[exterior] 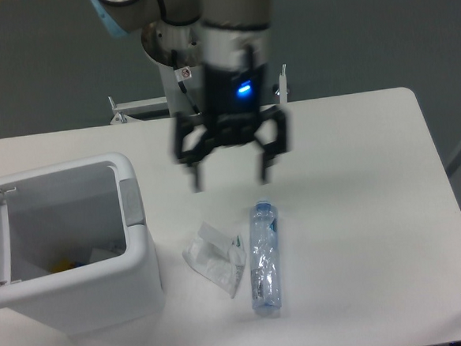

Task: Open the trash can
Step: 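Lift the gripper up away from the trash can as the lid opens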

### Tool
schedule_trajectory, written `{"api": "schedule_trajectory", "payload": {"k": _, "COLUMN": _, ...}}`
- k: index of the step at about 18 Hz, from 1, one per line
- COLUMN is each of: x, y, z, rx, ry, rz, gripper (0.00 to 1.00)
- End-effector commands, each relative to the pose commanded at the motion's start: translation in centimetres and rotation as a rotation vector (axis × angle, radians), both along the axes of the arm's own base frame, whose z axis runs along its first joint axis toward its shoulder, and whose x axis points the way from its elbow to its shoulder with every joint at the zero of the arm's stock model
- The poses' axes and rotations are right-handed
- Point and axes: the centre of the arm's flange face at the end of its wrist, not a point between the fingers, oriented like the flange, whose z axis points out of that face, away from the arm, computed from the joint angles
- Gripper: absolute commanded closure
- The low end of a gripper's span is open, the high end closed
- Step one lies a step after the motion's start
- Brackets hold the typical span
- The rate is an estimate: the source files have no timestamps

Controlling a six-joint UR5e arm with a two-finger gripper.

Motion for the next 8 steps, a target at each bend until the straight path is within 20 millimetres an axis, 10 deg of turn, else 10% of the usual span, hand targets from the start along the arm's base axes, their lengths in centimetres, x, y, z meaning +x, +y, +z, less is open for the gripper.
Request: {"api": "schedule_trajectory", "payload": {"k": 8, "x": -2.8, "y": -5.3, "z": -3.6, "rx": -0.395, "ry": 0.126, "rz": -0.293, "gripper": 0.0}}
